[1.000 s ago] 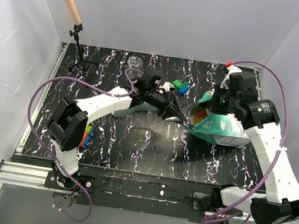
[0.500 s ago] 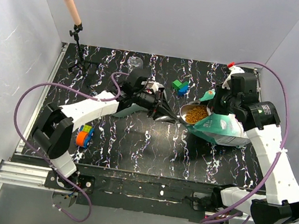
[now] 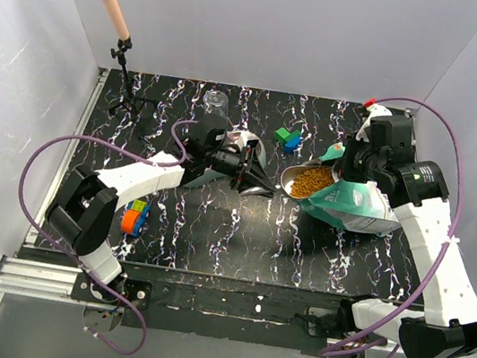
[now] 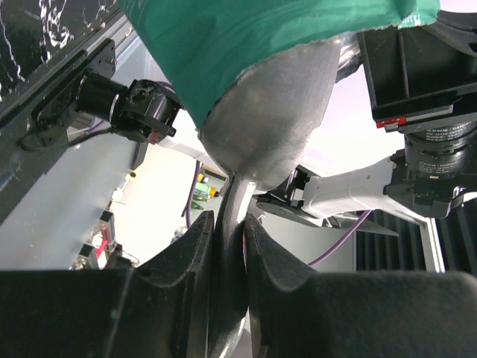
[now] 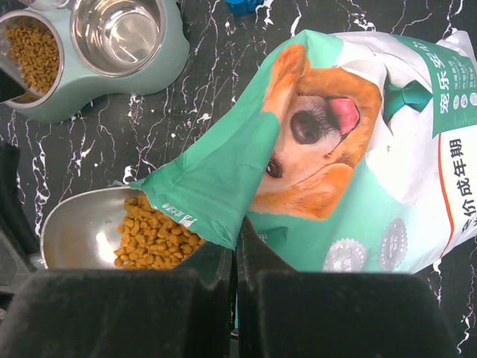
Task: Serve the pet food
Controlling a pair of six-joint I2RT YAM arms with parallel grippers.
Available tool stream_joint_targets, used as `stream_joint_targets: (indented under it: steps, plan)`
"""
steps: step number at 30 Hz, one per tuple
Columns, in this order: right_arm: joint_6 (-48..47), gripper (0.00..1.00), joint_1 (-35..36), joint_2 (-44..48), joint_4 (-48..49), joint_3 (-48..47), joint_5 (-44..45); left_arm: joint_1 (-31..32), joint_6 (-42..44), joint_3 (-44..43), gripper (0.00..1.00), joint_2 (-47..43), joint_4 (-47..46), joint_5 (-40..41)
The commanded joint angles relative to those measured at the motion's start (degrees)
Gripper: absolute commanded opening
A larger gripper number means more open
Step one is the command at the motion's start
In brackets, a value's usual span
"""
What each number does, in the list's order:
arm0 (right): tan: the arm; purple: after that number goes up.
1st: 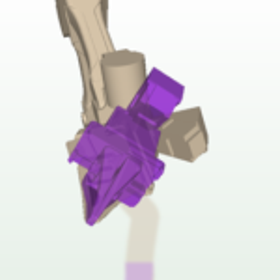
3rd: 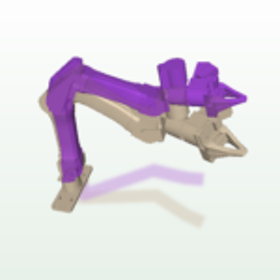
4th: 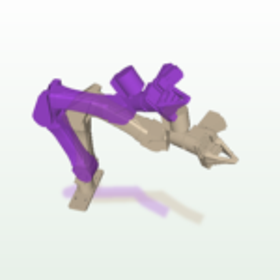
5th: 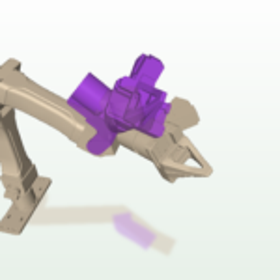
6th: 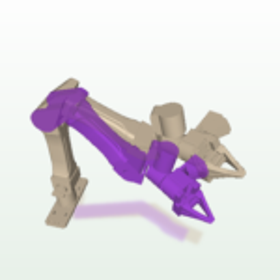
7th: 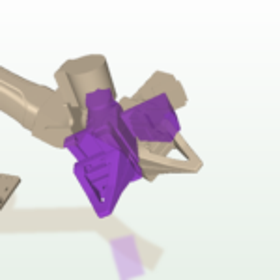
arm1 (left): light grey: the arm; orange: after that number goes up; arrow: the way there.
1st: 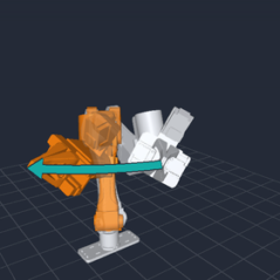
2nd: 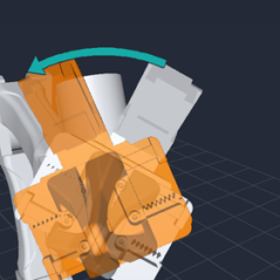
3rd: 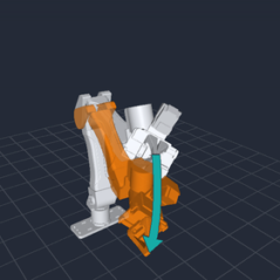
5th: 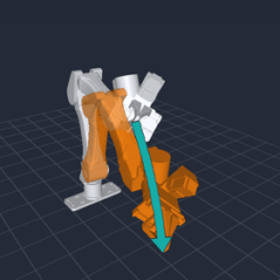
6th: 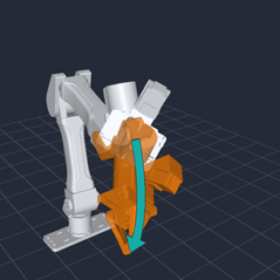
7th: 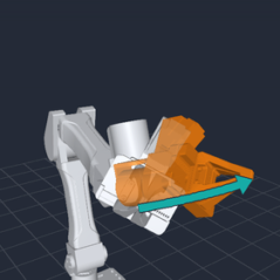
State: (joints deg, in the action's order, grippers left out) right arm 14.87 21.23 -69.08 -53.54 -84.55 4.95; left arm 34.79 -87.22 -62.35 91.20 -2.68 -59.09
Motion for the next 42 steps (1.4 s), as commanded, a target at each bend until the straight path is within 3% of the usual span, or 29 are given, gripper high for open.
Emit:
stream_joint_targets:
  steps: [1,3,7,10,12,14,15,19,20,22,23,26,33,38,42]
  plan:
    - [-0.5,0.01,-1.3,0.5,-0.8,-4.0,2.3,-1.2,0.3,-0.3,0.00,4.0,-14.5,-1.1]
    - [-0.7,0.01,-1.3,0.4,-1.4,-4.6,2.9,-2.0,-2.1,2.6,0.00,2.1,-18.6,-1.1]
    - [-0.9,0.01,-1.3,0.3,-2.1,-5.4,2.9,-2.8,0.3,5.7,0.00,-1.7,-15.0,-0.2]
    - [-0.7,0.01,-1.3,0.1,-2.1,-5.2,2.6,-2.6,-7.8,8.1,0.00,4.0,-26.8,-1.4]
    - [-0.7,0.01,-1.3,-0.2,-2.4,-5.6,2.6,-3.3,-11.9,12.0,0.00,1.6,-33.3,-0.7]
    - [-0.7,0.01,-1.4,-0.2,-2.4,-5.6,2.3,-3.6,-2.2,11.9,0.00,-3.4,-16.7,0.5]
    - [-0.7,0.01,-1.4,-0.4,-2.4,-5.7,2.2,-3.5,1.5,10.7,0.00,-3.6,-13.5,1.3]
    - [-0.5,0.01,-1.4,-1.1,-2.1,-5.8,1.2,-3.1,-7.2,8.4,0.00,3.5,-23.9,0.6]
    - [-0.5,0.01,-1.4,-1.2,-2.1,-6.1,1.2,-3.4,-5.6,8.2,0.00,1.0,-19.9,1.3]
    - [-0.5,0.01,-1.4,-1.4,-1.7,-6.1,1.2,-4.9,5.6,6.5,0.00,-4.7,-1.2,2.5]
    - [-0.5,0.01,-1.4,-1.6,-1.7,-6.2,1.1,-5.6,7.8,7.0,0.00,-5.4,1.8,2.6]
    - [-0.5,0.01,-1.4,-1.6,-1.5,-6.0,0.5,-5.2,-0.2,8.8,0.00,0.3,-11.8,0.9]
    - [-0.7,0.01,-1.4,-1.0,-1.5,-5.6,1.1,-5.6,7.2,7.1,0.00,-5.0,1.3,0.8]
    - [-1.0,0.01,-1.4,0.3,-1.6,-4.6,1.8,-6.0,3.8,9.3,0.00,-6.6,-1.2,0.8]
    - [-1.0,0.01,-1.4,0.6,-1.7,-4.2,1.6,-7.7,-5.1,13.1,0.00,-8.8,-11.9,0.6]
